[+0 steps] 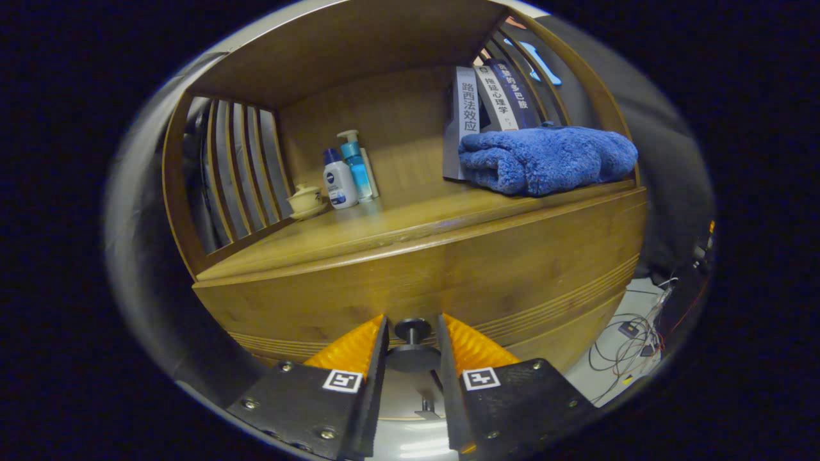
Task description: Pull open the drawer, take out the items inside it, and place them on the countertop above the cabinet.
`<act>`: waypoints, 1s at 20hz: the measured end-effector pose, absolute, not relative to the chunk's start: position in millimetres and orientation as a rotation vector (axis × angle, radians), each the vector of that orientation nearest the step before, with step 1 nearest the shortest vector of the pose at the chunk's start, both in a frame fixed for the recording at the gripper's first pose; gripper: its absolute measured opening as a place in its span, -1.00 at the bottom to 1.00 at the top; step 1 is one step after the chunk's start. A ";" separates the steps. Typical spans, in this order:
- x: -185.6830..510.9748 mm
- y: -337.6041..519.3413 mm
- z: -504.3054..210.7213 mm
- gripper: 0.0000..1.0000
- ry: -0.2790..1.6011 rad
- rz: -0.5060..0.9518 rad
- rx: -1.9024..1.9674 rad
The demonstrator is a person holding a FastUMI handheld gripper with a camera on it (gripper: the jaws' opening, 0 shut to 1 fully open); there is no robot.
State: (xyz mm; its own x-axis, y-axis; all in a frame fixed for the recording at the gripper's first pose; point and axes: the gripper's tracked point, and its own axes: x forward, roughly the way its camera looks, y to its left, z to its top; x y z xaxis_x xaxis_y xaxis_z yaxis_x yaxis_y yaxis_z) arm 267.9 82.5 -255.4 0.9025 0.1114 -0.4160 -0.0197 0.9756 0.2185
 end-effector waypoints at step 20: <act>248.5 80.3 -252.3 -0.54 0.441 0.045 0.131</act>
State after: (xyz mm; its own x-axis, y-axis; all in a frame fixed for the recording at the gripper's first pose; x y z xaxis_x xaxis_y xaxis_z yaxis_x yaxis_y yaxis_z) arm 248.5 80.3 -252.3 0.9036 0.0716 -0.4223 -0.0148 0.9906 0.1362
